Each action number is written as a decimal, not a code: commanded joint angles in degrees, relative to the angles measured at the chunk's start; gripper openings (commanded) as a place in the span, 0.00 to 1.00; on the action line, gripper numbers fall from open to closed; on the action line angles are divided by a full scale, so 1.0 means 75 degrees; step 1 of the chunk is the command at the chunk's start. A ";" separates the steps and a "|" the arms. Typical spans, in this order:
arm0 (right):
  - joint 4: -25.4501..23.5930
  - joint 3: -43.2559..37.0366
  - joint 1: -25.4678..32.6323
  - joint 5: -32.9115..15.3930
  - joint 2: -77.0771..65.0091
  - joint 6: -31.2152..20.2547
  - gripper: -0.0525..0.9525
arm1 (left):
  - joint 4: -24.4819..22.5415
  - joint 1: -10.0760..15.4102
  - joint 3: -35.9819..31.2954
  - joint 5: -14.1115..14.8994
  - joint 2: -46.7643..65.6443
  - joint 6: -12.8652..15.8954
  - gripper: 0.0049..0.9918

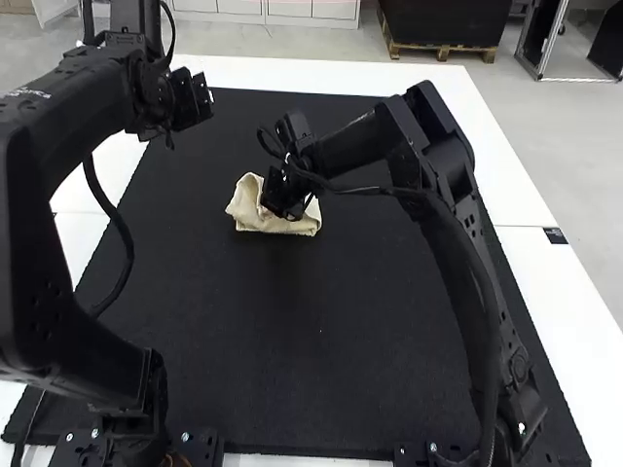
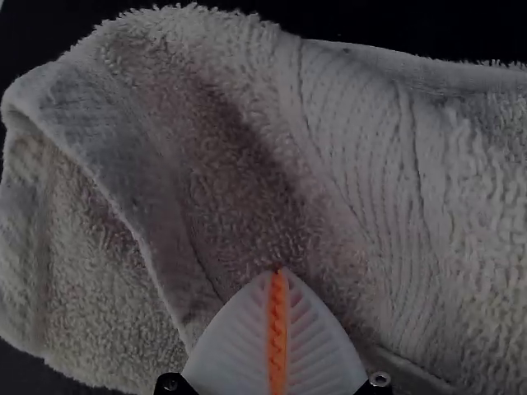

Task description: Fold the towel.

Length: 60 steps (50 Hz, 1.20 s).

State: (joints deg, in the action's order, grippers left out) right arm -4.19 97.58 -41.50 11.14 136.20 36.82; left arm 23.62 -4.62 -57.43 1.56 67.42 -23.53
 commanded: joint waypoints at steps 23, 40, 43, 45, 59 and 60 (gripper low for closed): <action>0.0031 0.0431 -0.0057 -0.0090 0.0227 -0.0011 0.04 | -0.0043 -0.0110 -0.0030 0.0073 -0.0235 -0.0074 0.96; 0.0007 0.1075 -0.0315 -0.0032 0.0719 0.0013 0.04 | -0.0020 -0.0110 -0.0030 0.0085 -0.0223 -0.0074 0.96; 0.0007 0.1181 -0.0350 -0.0008 0.0789 0.0013 0.04 | -0.0020 -0.0110 -0.0030 0.0085 -0.0223 -0.0074 0.96; 0.0007 0.1263 -0.0385 -0.0008 0.0824 0.0025 0.04 | -0.0020 -0.0110 -0.0030 0.0085 -0.0212 -0.0074 0.96; -0.0028 0.1825 -0.0561 0.0074 0.1094 0.0083 0.04 | -0.0020 -0.0110 -0.0019 0.0096 -0.0177 -0.0074 0.96; -0.0028 0.1837 -0.0573 0.0074 0.1094 0.0095 0.04 | -0.0020 -0.0110 -0.0030 0.0096 -0.0177 -0.0074 0.96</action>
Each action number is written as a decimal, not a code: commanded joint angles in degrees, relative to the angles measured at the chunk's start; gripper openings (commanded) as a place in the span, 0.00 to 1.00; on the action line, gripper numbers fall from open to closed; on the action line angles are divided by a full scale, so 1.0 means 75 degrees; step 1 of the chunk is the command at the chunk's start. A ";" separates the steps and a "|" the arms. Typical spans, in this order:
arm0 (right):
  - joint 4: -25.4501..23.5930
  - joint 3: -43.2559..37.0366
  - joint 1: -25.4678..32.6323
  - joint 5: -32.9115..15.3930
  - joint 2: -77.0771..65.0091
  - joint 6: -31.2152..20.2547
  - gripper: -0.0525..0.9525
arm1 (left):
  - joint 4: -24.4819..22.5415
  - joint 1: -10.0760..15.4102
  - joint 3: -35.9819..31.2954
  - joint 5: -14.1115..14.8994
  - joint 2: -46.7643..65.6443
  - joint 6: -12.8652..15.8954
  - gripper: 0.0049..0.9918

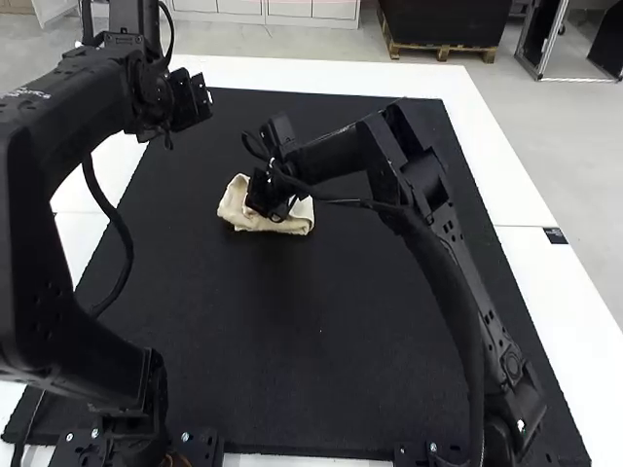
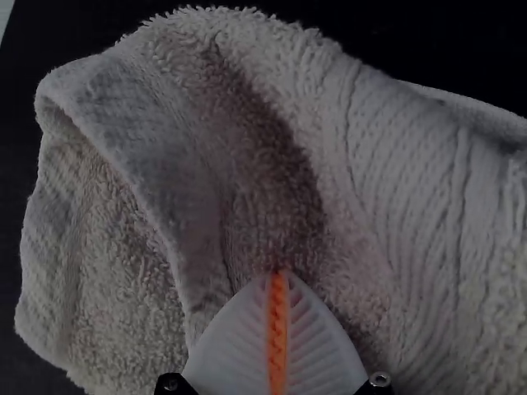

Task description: Fold the towel.

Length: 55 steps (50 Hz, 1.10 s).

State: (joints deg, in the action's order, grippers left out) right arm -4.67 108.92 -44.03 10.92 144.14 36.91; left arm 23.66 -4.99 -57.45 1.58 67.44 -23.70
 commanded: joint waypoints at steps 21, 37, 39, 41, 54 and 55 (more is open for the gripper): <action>0.0071 0.0735 -0.0422 0.0150 0.0153 0.0224 0.04 | -0.0026 -0.0061 0.0020 0.0093 -0.0179 -0.0050 0.96; 0.0071 0.0934 -0.0563 0.0208 0.0223 0.0224 0.04 | -0.0026 -0.0061 0.0043 0.0093 -0.0179 -0.0050 0.96; 0.0060 0.0934 -0.0586 0.0220 0.0223 0.0224 0.04 | -0.0026 -0.0061 0.0043 0.0093 -0.0179 -0.0050 0.96; 0.0048 0.0934 -0.0621 0.0232 0.0212 0.0224 0.04 | -0.0026 -0.0061 0.0055 0.0093 -0.0179 -0.0062 0.96; 0.0013 0.0864 -0.0821 0.0290 0.0235 0.0224 0.04 | -0.0026 -0.0061 0.0055 0.0093 -0.0191 -0.0062 0.96; 0.0013 0.0864 -0.0832 0.0302 0.0235 0.0224 0.04 | -0.0026 -0.0061 0.0055 0.0093 -0.0203 -0.0050 0.96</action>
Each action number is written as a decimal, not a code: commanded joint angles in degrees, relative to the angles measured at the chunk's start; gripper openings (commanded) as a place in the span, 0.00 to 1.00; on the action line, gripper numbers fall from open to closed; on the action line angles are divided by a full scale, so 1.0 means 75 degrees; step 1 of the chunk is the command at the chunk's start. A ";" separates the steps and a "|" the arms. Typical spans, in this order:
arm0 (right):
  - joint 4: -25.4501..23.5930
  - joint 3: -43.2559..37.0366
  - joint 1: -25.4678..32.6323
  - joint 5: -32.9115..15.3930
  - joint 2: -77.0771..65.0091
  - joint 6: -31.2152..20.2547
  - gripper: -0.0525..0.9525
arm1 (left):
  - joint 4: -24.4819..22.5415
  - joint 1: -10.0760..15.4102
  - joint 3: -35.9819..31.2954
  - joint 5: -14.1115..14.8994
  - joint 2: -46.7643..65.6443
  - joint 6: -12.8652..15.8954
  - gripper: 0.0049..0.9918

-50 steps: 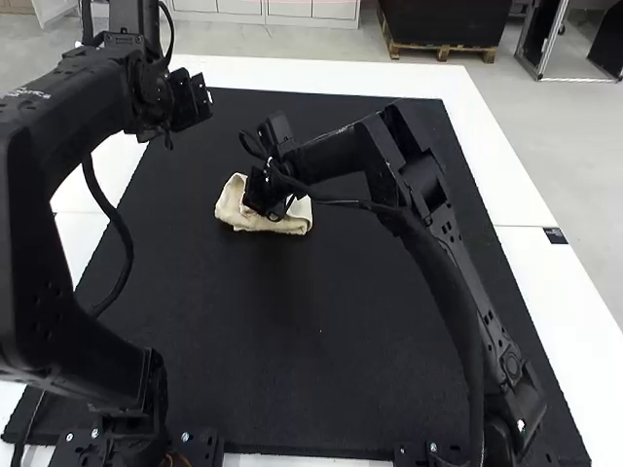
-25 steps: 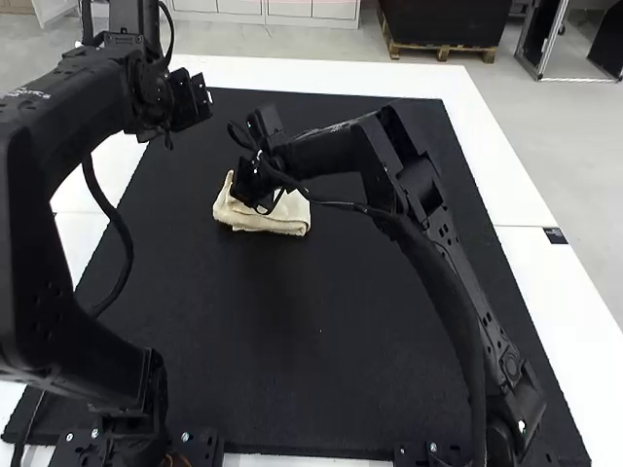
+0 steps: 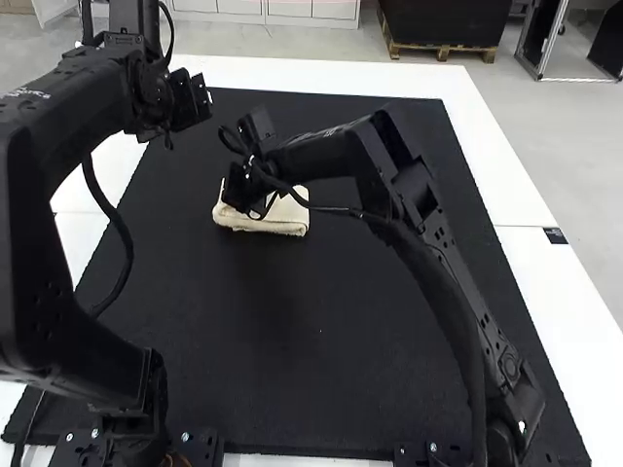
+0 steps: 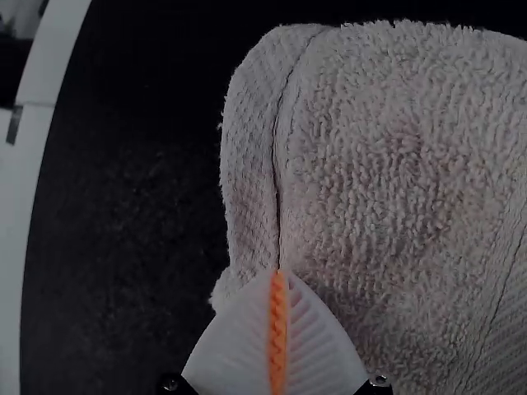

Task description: Fold the towel.

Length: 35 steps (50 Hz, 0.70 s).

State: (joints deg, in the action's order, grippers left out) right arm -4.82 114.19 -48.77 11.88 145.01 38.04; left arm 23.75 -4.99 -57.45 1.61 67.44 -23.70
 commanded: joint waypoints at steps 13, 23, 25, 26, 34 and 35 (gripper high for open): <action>-0.0002 0.0103 -0.0294 0.0174 0.0236 0.0061 0.04 | -0.0037 -0.0061 0.0055 0.0090 -0.0191 -0.0062 0.96; -0.0002 0.0056 -0.0270 0.0162 0.0247 0.0061 0.04 | -0.0049 -0.0049 0.0031 0.0090 -0.0191 -0.0062 0.96; -0.0002 0.0067 -0.0270 0.0162 0.0247 0.0061 0.04 | -0.0049 -0.0049 0.0020 0.0090 -0.0191 -0.0062 0.96; -0.0002 0.0079 -0.0270 0.0162 0.0247 0.0061 0.04 | -0.0037 -0.0049 0.0020 0.0090 -0.0191 -0.0050 0.96; -0.0025 0.0431 -0.0294 0.0315 0.0107 0.0072 0.04 | -0.0049 -0.0049 0.0020 0.0090 -0.0179 -0.0062 0.96; -0.0025 0.0478 -0.0294 0.0326 0.0083 0.0072 0.04 | -0.0049 -0.0049 0.0020 0.0090 -0.0191 -0.0062 0.96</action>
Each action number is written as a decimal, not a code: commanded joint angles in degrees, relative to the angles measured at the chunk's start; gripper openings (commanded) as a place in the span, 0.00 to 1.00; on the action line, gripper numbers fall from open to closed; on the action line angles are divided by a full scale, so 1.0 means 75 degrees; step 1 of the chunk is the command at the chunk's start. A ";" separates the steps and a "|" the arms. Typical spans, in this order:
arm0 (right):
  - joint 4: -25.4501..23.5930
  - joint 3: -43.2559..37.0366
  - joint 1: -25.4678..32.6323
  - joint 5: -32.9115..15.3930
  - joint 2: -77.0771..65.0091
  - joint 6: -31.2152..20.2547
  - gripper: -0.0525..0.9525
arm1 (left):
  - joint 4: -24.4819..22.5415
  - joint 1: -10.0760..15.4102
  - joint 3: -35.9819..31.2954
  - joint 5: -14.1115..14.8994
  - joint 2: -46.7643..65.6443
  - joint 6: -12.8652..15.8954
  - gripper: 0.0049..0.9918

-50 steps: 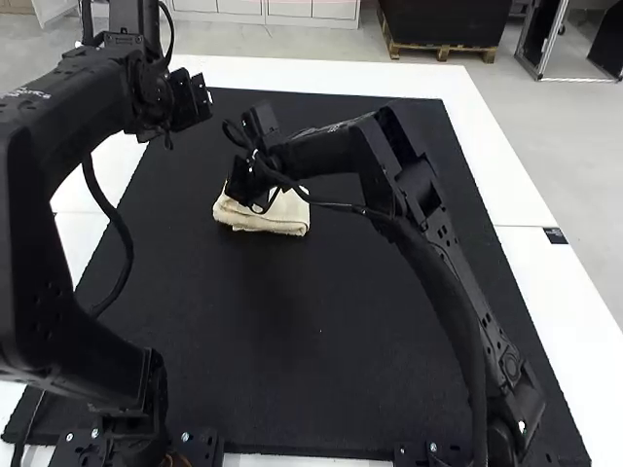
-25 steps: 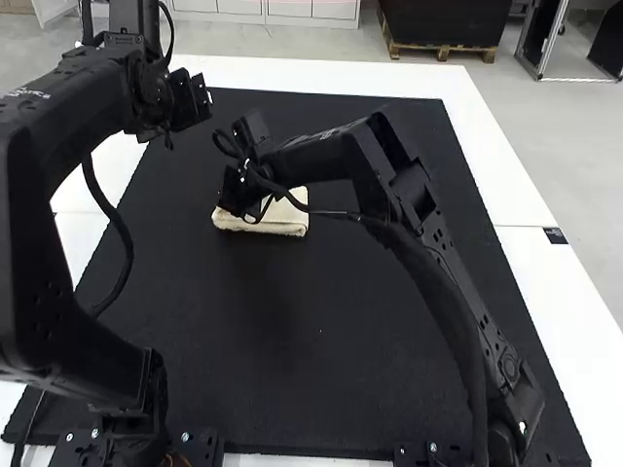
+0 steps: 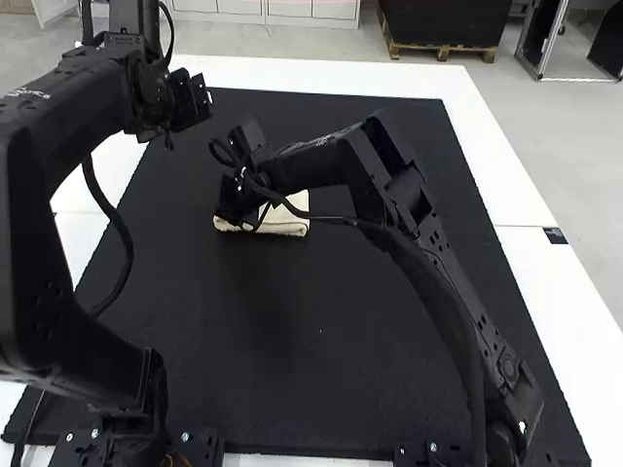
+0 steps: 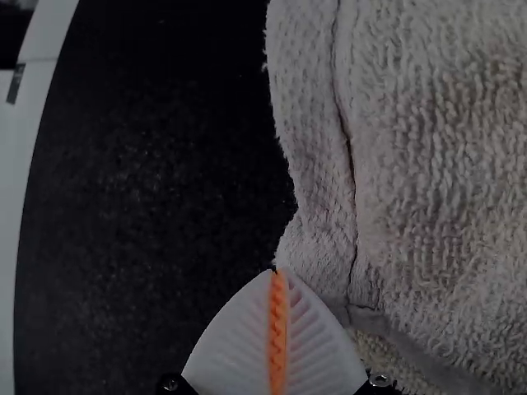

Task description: Fold the towel.

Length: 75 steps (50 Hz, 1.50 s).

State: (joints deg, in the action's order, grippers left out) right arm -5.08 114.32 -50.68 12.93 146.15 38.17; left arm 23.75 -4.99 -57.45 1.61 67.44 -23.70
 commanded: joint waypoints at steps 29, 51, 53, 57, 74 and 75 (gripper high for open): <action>-0.0154 0.0777 -0.0005 0.0350 -0.1064 0.0078 0.04 | -0.0049 -0.0049 -0.0016 0.0090 -0.0250 -0.0086 0.96; -0.0213 -0.0032 0.0804 -0.0271 -0.2236 -0.0508 0.04 | -0.0061 -0.0037 0.0020 0.0102 -0.0472 -0.0121 0.94; -0.0201 -0.0149 0.0874 -0.0294 -0.2330 -0.0543 0.04 | -0.0073 -0.0049 0.0020 0.0102 -0.0496 -0.0121 0.94; -0.0213 -0.0360 0.1038 -0.0353 -0.2529 -0.0590 0.04 | -0.0073 -0.0037 0.0031 0.0102 -0.0531 -0.0121 0.94; -0.0213 -0.1462 0.1847 -0.1103 -0.3619 -0.1152 0.04 | -0.0073 -0.0108 0.0043 0.0008 -0.0695 -0.0191 0.95; -0.0213 -0.1532 0.1905 -0.1126 -0.3701 -0.1176 0.04 | -0.0073 -0.0119 0.0031 -0.0003 -0.0707 -0.0203 0.95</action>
State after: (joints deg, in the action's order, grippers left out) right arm -7.18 104.55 -39.53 8.03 125.12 32.16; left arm 23.70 -5.04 -57.43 1.76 64.18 -24.58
